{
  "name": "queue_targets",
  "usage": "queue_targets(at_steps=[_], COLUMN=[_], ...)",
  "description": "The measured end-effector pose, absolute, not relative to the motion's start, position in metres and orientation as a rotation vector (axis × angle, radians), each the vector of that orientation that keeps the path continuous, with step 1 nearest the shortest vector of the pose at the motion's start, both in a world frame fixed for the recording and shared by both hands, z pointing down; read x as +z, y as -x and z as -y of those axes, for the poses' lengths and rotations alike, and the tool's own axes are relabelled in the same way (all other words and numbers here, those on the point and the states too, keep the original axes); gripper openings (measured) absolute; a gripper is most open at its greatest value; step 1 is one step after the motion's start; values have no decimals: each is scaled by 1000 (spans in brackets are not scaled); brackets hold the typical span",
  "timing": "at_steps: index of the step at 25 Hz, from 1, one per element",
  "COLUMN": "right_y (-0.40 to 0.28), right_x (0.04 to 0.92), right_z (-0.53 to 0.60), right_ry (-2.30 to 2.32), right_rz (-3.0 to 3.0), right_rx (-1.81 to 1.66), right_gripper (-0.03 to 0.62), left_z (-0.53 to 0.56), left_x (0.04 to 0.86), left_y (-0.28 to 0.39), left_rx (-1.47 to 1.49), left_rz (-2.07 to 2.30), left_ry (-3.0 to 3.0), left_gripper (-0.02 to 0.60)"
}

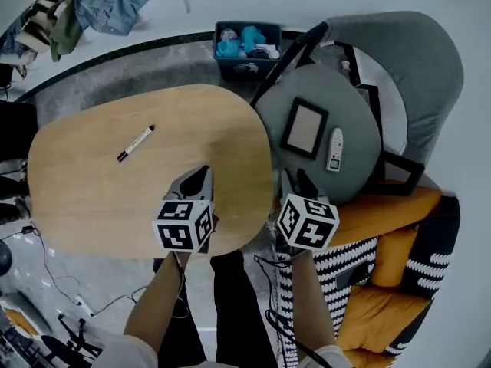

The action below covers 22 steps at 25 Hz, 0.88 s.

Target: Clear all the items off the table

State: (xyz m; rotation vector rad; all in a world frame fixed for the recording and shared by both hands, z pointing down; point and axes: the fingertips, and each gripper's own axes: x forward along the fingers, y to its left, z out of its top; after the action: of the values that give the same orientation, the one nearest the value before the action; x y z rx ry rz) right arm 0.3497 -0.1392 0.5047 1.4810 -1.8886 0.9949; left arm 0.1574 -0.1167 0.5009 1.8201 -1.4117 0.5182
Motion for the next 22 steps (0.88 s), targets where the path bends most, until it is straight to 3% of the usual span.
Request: queue_targets(at_steps=[12,22], right_y=[-203,-128], right_x=[516,528], right_z=[66,21], right_ry=[-1317,-1190], right_rz=[1920,1921], right_rx=[954,930], right_gripper=[30,26], left_z=[44,-10], left_x=[505,523], left_y=[-45,20], left_rx=[460,414], left_rz=[1494,1511], left_ry=[-1709,-1599], left_gripper=[2,2])
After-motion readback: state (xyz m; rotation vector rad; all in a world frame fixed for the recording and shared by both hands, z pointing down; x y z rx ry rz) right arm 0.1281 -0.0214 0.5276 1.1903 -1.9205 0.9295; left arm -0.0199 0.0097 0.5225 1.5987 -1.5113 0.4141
